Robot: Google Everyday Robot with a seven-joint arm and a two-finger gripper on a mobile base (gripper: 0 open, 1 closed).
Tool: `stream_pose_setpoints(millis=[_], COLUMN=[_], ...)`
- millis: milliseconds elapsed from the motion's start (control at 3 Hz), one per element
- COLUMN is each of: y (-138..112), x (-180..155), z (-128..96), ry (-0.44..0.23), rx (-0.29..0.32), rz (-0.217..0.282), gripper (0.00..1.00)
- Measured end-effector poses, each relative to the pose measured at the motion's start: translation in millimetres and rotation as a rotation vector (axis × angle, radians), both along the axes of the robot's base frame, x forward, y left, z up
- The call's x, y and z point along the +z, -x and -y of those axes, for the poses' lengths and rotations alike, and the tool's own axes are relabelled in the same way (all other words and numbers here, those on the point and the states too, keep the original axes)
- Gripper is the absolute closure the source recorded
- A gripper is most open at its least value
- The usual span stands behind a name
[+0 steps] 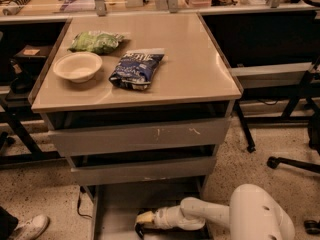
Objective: Place rxbar chocolate into bottom drawer
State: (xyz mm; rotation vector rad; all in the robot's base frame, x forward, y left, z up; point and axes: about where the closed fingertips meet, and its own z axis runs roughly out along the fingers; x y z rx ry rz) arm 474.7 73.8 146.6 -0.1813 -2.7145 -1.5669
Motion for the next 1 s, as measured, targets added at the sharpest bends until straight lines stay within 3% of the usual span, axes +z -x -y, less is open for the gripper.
stream_pose_setpoints(millis=[333, 667, 1000], y=[0.0, 0.0, 0.0], x=[0.0, 0.0, 0.0], z=[0.0, -0.1, -0.1], ry=[0.0, 0.0, 0.0], rx=[0.0, 0.0, 0.0], rz=[0.0, 0.0, 0.0], gripper=[0.12, 0.0, 0.0])
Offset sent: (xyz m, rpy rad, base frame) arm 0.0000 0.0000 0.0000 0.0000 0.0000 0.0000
